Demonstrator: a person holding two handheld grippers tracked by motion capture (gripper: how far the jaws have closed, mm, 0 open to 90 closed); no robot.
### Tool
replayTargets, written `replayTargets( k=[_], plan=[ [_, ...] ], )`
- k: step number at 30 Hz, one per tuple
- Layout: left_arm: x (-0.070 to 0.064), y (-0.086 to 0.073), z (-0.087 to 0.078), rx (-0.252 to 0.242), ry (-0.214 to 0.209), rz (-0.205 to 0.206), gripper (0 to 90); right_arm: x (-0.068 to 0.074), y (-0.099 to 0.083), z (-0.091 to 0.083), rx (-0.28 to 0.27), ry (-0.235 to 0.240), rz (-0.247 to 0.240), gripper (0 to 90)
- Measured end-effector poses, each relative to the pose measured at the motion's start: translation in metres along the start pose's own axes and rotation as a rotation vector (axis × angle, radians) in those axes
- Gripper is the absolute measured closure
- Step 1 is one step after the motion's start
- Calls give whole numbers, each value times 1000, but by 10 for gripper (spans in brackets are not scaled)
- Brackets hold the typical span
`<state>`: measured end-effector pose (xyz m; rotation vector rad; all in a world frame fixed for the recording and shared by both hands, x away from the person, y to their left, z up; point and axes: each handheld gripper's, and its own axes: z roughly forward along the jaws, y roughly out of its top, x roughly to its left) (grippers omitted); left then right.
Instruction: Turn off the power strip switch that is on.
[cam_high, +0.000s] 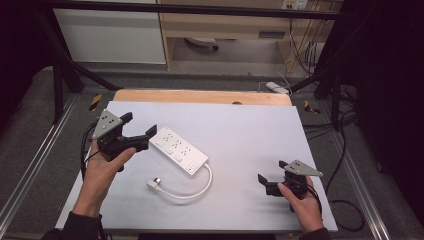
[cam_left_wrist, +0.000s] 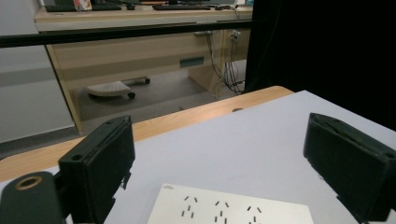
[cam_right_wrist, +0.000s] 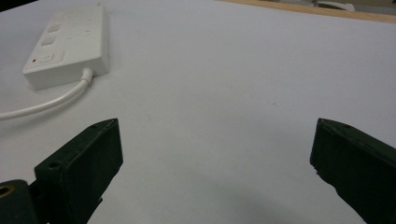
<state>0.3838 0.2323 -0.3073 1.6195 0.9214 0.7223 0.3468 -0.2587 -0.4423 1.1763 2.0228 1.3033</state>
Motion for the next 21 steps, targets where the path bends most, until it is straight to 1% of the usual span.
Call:
replayTargets(
  k=[2,5,9,11,15,17,21],
  plan=[
    [-1,-2,1,10,4,4,102,0,0,0,1,-1,-3,29],
    [-2,-3,3,13,-1,0,114,1,0,0,3,-1,-8,28],
    [-2,-3,5,20,8,5,127,1,0,0,2,-1,-2,29],
    [-1,-3,3,16,32,14,145,0,0,0,0,-2,-3,29],
    [2,-3,1,13,53,14,177,1,0,-1,-3,-4,-5,30],
    [4,-4,2,16,59,9,215,1,1,0,-4,-3,-6,30],
    [7,-9,6,18,86,8,249,1,0,1,2,0,-6,30]
  ],
)
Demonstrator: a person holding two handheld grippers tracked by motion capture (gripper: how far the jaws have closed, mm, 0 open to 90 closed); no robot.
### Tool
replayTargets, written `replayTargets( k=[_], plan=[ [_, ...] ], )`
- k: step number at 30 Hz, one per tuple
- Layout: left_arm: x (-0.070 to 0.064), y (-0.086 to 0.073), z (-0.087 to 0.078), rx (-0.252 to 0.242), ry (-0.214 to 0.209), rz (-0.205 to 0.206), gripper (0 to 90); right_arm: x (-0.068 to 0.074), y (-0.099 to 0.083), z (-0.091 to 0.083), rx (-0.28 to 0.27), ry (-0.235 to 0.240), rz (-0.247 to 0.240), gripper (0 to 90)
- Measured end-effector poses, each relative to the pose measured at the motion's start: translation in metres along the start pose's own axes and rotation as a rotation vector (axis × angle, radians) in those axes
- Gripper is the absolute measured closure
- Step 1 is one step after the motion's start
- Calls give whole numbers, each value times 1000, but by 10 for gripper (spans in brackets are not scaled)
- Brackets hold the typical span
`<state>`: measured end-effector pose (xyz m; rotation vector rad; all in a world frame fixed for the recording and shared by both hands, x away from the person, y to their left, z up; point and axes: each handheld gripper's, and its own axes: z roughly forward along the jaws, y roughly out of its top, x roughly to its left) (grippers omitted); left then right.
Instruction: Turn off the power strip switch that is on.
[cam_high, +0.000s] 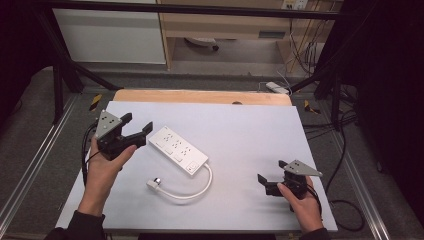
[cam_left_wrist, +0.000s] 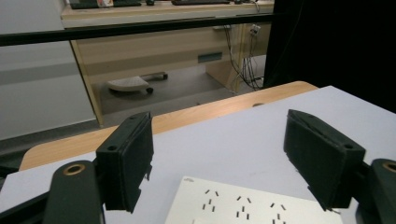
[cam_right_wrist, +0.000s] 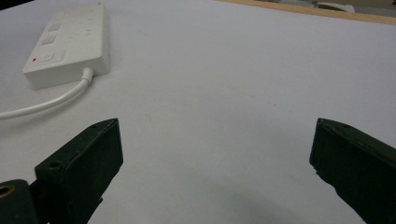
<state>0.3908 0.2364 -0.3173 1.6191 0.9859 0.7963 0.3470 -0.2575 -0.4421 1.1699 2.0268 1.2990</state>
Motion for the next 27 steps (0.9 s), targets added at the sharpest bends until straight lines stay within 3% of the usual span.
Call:
replayTargets(
  k=[21,27],
  plan=[
    [14,-16,19,10,15,-38,675,0,0,0,5,3,-3,30],
    [20,-20,21,10,5,-57,748,0,0,0,3,1,0,31]
  ],
)
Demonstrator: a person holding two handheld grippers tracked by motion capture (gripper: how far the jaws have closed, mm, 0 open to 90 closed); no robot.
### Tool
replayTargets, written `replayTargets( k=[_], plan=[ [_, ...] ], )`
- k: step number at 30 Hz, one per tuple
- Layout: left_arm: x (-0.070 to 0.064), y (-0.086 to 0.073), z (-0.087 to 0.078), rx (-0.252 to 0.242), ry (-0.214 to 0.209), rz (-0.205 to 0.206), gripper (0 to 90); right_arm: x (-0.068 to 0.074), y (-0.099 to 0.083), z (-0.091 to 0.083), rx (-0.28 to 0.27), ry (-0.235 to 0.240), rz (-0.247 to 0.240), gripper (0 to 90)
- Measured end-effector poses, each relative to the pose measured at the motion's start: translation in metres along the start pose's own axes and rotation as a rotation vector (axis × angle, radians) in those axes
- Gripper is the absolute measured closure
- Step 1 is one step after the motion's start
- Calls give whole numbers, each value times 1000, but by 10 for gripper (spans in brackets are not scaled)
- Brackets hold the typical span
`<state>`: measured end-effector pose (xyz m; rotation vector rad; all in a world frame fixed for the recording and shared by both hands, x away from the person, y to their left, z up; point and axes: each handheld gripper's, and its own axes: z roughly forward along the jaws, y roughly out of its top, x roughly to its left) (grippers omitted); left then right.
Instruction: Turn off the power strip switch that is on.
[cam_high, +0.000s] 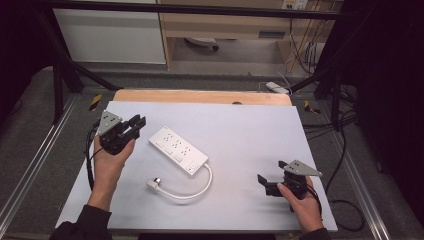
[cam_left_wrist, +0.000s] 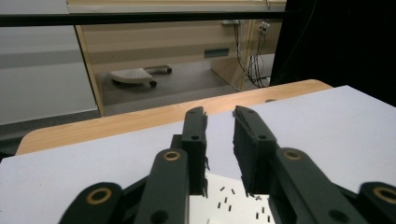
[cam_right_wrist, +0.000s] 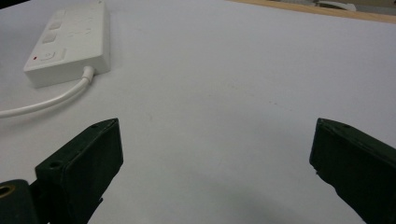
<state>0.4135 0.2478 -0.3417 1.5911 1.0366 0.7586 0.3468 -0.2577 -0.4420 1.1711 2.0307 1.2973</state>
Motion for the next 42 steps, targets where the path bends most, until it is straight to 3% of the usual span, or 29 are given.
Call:
replayTargets(
  k=[16,26,42],
  plan=[
    [7,-14,7,39,-20,-7,890,0,0,0,3,2,-2,29],
    [8,-23,15,69,-34,-27,899,0,0,1,6,0,-6,27],
    [4,-36,28,135,-49,-5,900,0,-1,2,9,0,-9,27]
  ],
)
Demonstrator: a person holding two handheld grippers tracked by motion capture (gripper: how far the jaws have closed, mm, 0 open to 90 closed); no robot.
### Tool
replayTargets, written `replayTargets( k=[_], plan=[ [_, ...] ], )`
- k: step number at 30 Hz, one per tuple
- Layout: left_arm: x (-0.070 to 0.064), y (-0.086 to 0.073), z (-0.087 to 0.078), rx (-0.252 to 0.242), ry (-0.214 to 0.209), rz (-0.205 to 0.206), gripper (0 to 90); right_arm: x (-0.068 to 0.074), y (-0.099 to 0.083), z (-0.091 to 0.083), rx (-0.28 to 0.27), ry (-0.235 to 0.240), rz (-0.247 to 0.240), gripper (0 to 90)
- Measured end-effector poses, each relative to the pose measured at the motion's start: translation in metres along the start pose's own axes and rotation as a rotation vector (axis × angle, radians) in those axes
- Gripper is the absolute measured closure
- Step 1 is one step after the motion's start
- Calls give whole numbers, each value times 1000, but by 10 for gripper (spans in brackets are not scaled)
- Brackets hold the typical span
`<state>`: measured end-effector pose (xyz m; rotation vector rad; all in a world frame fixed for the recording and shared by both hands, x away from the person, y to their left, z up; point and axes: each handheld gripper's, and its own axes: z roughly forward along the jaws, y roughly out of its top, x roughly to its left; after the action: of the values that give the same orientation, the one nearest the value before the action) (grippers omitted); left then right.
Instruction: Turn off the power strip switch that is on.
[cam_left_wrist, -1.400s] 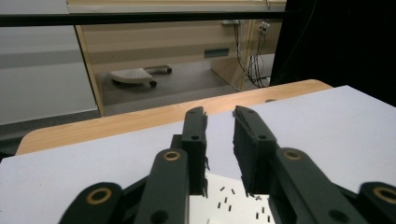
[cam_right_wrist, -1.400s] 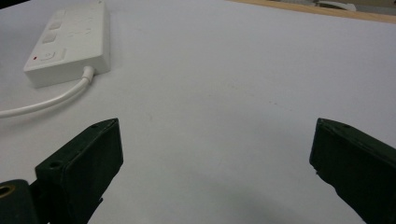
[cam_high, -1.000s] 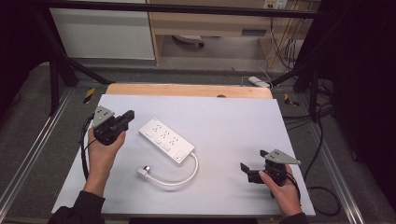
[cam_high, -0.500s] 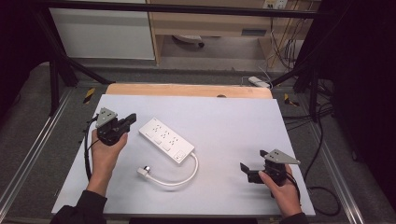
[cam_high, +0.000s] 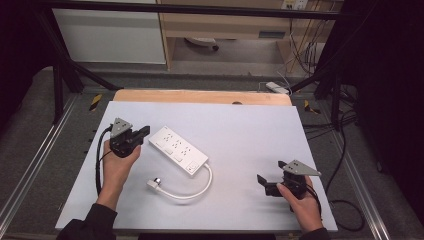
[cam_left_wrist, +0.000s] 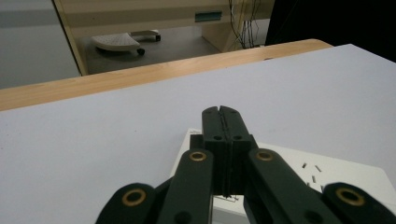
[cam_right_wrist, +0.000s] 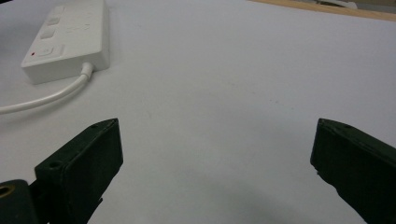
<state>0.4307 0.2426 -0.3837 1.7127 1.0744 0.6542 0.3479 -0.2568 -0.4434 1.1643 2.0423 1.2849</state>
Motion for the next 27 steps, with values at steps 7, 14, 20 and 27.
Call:
replayTargets(
  k=[7,14,20,27],
  plan=[
    [-2,-4,7,41,-12,17,900,0,0,1,6,-3,-5,27],
    [-7,-8,14,69,-11,38,900,1,0,0,2,-2,-6,27],
    [-10,-9,20,83,-13,51,900,1,0,0,4,-2,-9,27],
    [-10,-11,23,104,-9,61,900,1,0,0,6,0,-7,27]
  ],
)
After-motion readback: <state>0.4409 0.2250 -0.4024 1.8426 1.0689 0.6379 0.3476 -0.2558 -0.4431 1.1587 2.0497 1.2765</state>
